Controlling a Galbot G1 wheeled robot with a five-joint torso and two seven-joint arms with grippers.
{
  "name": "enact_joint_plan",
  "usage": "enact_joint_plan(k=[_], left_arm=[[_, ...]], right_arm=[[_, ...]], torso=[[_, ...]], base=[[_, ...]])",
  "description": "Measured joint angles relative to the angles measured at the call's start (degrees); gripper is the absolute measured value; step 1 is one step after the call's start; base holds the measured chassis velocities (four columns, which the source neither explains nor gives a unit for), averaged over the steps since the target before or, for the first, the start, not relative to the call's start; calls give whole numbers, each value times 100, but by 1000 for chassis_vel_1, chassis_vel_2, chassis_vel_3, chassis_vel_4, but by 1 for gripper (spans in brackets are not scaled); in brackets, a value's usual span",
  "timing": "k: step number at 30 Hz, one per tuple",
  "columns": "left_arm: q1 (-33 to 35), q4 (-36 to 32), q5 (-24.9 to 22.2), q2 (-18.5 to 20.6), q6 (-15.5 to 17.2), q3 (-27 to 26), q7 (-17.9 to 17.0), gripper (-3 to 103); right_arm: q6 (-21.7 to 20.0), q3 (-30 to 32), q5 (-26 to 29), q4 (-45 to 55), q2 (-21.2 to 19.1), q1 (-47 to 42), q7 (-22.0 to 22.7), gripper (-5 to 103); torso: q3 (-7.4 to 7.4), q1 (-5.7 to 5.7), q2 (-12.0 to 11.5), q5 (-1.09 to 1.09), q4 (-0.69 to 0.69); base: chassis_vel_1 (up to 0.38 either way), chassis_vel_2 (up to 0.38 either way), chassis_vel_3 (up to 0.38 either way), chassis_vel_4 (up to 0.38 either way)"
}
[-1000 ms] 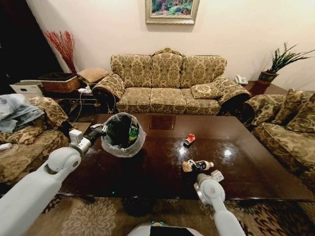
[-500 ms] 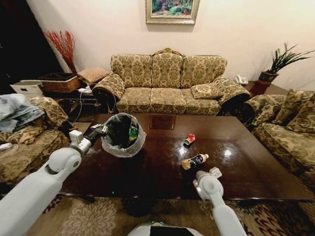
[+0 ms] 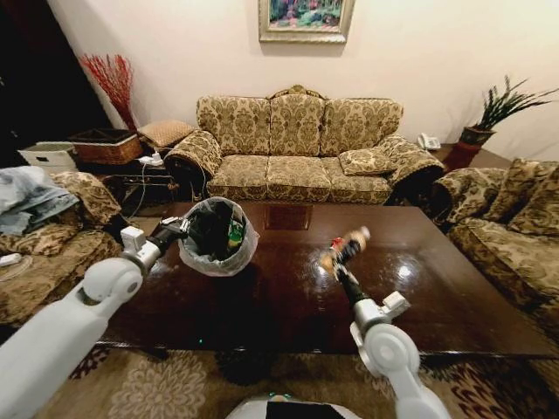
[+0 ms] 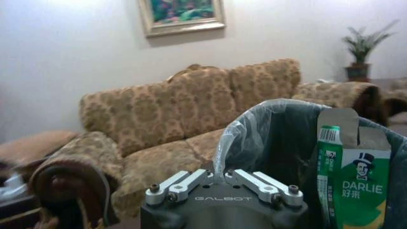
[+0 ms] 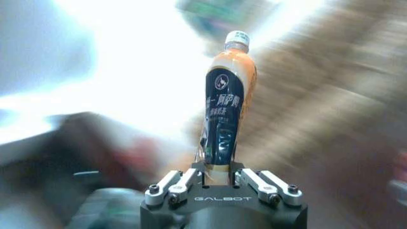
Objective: Move to the front of the table and place the trash on the table into the trash bin.
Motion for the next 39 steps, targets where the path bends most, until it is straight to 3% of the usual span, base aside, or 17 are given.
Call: enact_joint_plan(k=[2,3,6,7,9,14,18,20,30,39], left_arm=[[-67,-16,-156,334,-77,111,214,3],[-67,-16,-156,334,-77,111,214,3],[-183,-60,-358,568,-46,317,305,3],[-183,-60,-358,568,-46,317,305,3],[-318,-142,-510,635,2,544,348,3],[-483,-269,-562,611,25,843,370,3],[-395,-487,-524,556,-5,904,358,3],[-273,-669,-497,563,172,815,329,3],[-96,-958,-485,508,409,684,183,3],[-137,-906,-475,368,467,704,93,3]], right_arm=[[240,-161,-127,-99,-339,710,-1208,22],[240,-161,-127,-99,-339,710,-1208,22],[371,-460,260,-322,-812,1522,-1924,22],[371,-460,260,-322,-812,1522,-1924,22],[411,-810,481,-571,-1133,2128,-2333,22],[397,-1455,631,-968,-1303,2923,-2659,22],[393,-2063,315,-1481,-1221,3521,-2780,22],[425,-2383,199,-1790,-1134,3812,-2844,21],[438,-2600,-65,-2487,-979,4124,-3150,19],[423,-2567,26,-2434,-1020,4073,-3142,53]], torso=[[0,1,0,-2,1],[0,1,0,-2,1],[1,2,-1,-3,3],[1,2,-1,-3,3],[1,2,0,-3,1],[1,1,0,-3,0],[1,2,-1,-4,1],[1,2,-1,-3,1],[1,1,-1,-3,0],[1,1,-1,-3,1]], base=[[0,0,0,0],[0,0,0,0],[0,0,0,0],[0,0,0,0],[0,0,0,0],[0,0,0,0],[0,0,0,0],[0,0,0,0],[0,0,0,0],[0,0,0,0]])
